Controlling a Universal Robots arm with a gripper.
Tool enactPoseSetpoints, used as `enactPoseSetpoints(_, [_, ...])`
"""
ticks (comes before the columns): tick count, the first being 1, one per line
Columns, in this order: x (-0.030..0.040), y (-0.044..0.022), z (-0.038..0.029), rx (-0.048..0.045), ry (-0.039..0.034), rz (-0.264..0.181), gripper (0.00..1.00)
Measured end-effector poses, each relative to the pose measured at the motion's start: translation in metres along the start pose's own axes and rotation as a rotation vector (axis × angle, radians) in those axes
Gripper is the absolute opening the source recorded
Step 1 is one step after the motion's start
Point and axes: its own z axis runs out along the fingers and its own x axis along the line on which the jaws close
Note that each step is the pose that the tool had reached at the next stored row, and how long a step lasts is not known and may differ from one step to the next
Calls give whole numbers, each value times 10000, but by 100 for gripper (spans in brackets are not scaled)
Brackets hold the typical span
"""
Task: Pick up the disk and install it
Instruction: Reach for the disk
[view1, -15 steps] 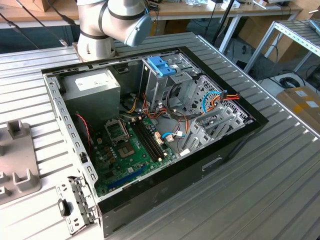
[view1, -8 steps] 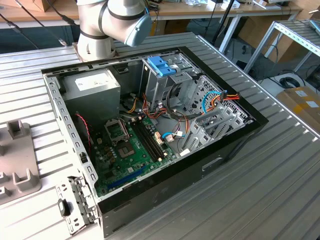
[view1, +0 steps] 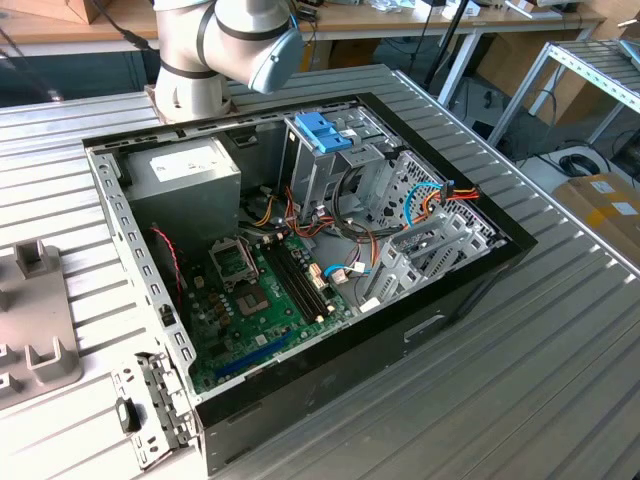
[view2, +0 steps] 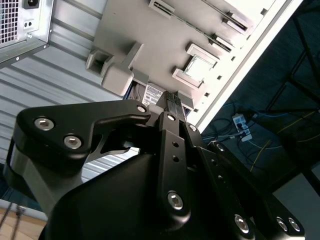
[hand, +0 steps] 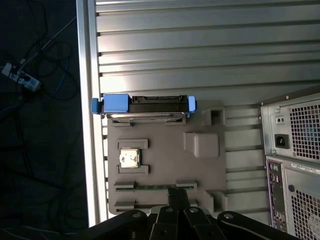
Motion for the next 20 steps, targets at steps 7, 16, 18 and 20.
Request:
enactPoseSetpoints(7, [22,-2,-1,0,1,0,10])
enactPoseSetpoints(16, [26,10,0,1,0,2,10])
enactPoseSetpoints(18, [27,28,1,0,0,1,10])
enactPoseSetpoints(20, [28,49,2,0,0,0,10])
